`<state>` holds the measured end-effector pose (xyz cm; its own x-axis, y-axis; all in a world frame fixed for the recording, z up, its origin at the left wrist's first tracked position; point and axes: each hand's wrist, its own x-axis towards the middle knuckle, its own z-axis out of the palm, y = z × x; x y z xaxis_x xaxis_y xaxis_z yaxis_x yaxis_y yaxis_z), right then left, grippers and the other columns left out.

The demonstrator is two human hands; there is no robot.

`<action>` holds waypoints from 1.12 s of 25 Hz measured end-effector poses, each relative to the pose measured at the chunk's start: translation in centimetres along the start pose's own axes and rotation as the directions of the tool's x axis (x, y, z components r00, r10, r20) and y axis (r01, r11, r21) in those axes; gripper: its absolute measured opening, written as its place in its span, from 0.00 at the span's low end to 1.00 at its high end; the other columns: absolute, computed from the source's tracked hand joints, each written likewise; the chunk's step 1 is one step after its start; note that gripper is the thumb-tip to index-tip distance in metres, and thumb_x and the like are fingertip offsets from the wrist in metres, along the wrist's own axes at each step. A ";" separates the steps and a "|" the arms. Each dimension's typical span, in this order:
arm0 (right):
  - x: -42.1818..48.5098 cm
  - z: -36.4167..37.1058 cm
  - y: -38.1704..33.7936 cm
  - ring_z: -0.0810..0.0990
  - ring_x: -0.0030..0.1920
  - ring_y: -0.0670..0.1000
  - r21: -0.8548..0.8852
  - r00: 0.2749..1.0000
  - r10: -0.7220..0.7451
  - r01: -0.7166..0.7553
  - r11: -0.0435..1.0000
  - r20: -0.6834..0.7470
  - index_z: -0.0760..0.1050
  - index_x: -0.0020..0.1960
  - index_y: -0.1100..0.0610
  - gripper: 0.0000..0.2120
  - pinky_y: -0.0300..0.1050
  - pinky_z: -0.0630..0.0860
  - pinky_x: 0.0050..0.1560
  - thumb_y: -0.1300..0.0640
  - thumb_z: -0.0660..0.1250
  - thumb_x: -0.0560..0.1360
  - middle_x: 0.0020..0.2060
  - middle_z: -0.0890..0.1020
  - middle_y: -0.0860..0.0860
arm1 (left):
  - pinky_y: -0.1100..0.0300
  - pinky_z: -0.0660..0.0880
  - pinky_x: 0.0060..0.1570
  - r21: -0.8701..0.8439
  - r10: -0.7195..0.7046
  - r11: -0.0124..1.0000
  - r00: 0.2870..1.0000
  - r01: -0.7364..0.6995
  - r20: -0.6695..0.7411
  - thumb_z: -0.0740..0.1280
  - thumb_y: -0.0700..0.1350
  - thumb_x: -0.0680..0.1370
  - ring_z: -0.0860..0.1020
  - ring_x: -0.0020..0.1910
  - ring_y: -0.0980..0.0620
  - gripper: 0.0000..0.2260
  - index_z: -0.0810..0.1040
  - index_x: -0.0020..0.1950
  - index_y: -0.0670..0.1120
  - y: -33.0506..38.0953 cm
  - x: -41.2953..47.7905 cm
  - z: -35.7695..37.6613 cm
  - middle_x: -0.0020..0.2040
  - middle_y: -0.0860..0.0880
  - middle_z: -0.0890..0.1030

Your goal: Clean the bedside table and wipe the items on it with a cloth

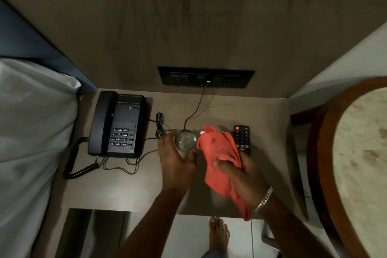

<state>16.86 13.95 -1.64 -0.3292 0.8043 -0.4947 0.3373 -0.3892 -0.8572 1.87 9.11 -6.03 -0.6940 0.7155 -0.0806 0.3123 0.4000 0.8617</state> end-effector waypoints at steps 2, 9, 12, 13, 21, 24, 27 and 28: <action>-0.6 -0.4 -1.2 0.79 0.54 0.42 -0.246 0.982 -0.187 0.180 0.952 -0.003 0.73 0.54 0.32 0.19 0.42 0.76 0.57 0.50 0.73 0.69 0.53 0.80 0.39 | 0.50 0.73 0.58 -0.103 -0.015 0.995 0.998 0.008 -0.064 0.72 0.43 0.69 0.75 0.58 0.51 0.22 0.71 0.62 0.48 3.0 -2.0 -1.0 0.58 0.48 0.75; -5.1 -6.5 -4.0 0.65 0.69 0.33 -0.349 0.942 -0.319 0.336 0.875 0.107 0.50 0.72 0.36 0.47 0.37 0.67 0.68 0.53 0.74 0.64 0.70 0.67 0.34 | 0.43 0.76 0.59 -0.436 -0.296 0.536 0.644 0.723 0.705 0.68 0.42 0.75 0.83 0.55 0.41 0.16 0.78 0.62 0.42 11.8 -6.5 3.3 0.55 0.40 0.84; -7.6 -13.9 -3.3 0.74 0.62 0.33 -0.007 0.969 -0.218 0.219 0.976 -0.119 0.64 0.68 0.38 0.43 0.30 0.76 0.53 0.61 0.79 0.61 0.61 0.75 0.27 | 0.41 0.79 0.54 -0.458 -0.199 0.265 0.513 0.848 0.835 0.66 0.33 0.71 0.83 0.50 0.36 0.15 0.80 0.58 0.37 14.5 -7.9 7.3 0.54 0.33 0.82; -8.0 -16.2 -2.7 0.75 0.61 0.33 0.029 0.952 -0.208 0.220 0.975 -0.225 0.67 0.66 0.39 0.38 0.29 0.76 0.50 0.60 0.79 0.63 0.60 0.77 0.29 | 0.43 0.81 0.47 -0.425 -0.181 0.219 0.464 0.879 0.867 0.64 0.32 0.71 0.84 0.46 0.37 0.16 0.80 0.58 0.37 15.4 -8.6 8.9 0.52 0.33 0.83; -7.9 -25.8 4.2 0.80 0.56 0.52 -0.143 0.765 -0.092 0.000 0.990 -0.637 0.76 0.61 0.49 0.22 0.41 0.79 0.52 0.66 0.72 0.70 0.57 0.81 0.49 | 0.49 0.76 0.60 -0.132 -0.145 0.935 0.696 0.328 0.703 0.68 0.45 0.72 0.81 0.55 0.44 0.14 0.82 0.57 0.51 18.7 -13.5 20.7 0.55 0.45 0.84; -7.3 -25.3 5.5 0.77 0.58 0.62 -0.632 0.840 -0.173 -0.235 0.739 -0.515 0.73 0.67 0.50 0.27 0.50 0.72 0.56 0.40 0.57 0.71 0.63 0.78 0.56 | 0.53 0.74 0.61 -0.001 -0.034 0.999 0.730 0.047 0.683 0.65 0.53 0.72 0.79 0.58 0.46 0.24 0.74 0.66 0.47 18.4 -13.6 21.0 0.59 0.46 0.81; -7.5 -24.3 4.3 0.72 0.63 0.67 -0.701 0.799 -0.179 -0.367 0.612 -0.574 0.69 0.70 0.51 0.36 0.63 0.71 0.57 0.38 0.49 0.67 0.69 0.72 0.59 | 0.55 0.77 0.56 -0.024 0.029 1.000 0.731 -0.018 0.682 0.65 0.52 0.77 0.79 0.51 0.54 0.15 0.76 0.61 0.48 18.8 -12.4 18.7 0.53 0.52 0.81; -7.7 -23.9 3.2 0.71 0.64 0.66 -0.696 0.759 -0.215 -0.392 0.602 -0.614 0.69 0.69 0.51 0.35 0.65 0.71 0.58 0.38 0.50 0.67 0.70 0.71 0.59 | 0.59 0.77 0.54 -0.058 0.050 0.998 0.727 -0.014 0.684 0.65 0.50 0.78 0.78 0.49 0.58 0.13 0.76 0.61 0.49 19.0 -12.1 17.6 0.51 0.55 0.79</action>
<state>41.54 17.25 2.80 0.2193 0.9702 -0.1031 0.9456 -0.2373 -0.2224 27.64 18.14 2.50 -0.0452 0.9323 -0.3588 0.2840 0.3564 0.8901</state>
